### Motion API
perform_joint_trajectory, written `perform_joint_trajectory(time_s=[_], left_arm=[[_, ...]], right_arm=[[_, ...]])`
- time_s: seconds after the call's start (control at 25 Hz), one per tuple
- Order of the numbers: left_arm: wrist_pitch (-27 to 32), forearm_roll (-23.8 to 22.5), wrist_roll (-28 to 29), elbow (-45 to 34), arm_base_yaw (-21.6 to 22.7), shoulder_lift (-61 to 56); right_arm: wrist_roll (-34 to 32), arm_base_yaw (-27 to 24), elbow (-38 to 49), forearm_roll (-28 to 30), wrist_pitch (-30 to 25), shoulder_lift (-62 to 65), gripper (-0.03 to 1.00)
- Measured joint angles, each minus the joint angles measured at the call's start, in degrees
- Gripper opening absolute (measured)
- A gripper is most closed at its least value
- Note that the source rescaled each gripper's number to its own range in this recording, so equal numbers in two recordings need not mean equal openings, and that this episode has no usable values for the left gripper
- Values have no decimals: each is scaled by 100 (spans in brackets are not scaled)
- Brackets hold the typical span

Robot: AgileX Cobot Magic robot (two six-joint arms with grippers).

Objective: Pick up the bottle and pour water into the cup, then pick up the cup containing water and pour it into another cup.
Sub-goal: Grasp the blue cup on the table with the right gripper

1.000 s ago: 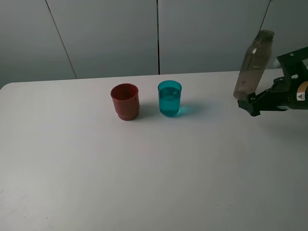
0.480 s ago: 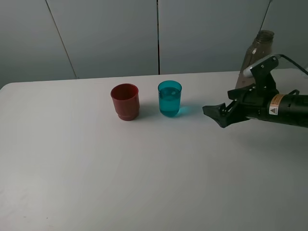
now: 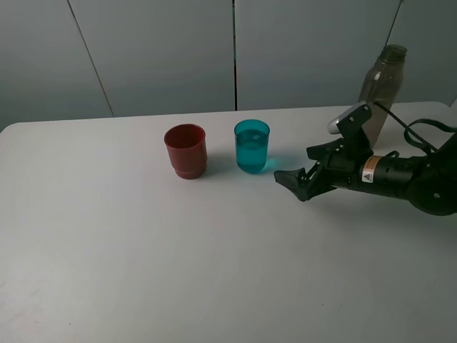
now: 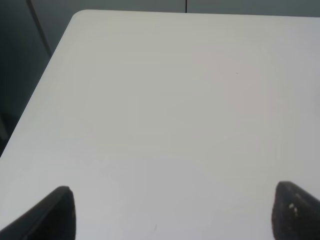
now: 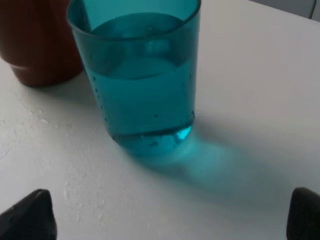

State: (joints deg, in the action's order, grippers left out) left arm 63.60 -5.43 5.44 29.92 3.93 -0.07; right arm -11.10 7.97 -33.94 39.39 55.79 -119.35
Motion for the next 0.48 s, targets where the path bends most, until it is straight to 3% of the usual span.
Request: perform_joint_trajectory(time_s=[0.16,0.48], left_arm=[[0,0,0,0,0,0],[0,0,0,0,0,0]], right_arm=[[66,62,-198,-57,292,-250,100],[65,112,-508,14,344,-543,100]])
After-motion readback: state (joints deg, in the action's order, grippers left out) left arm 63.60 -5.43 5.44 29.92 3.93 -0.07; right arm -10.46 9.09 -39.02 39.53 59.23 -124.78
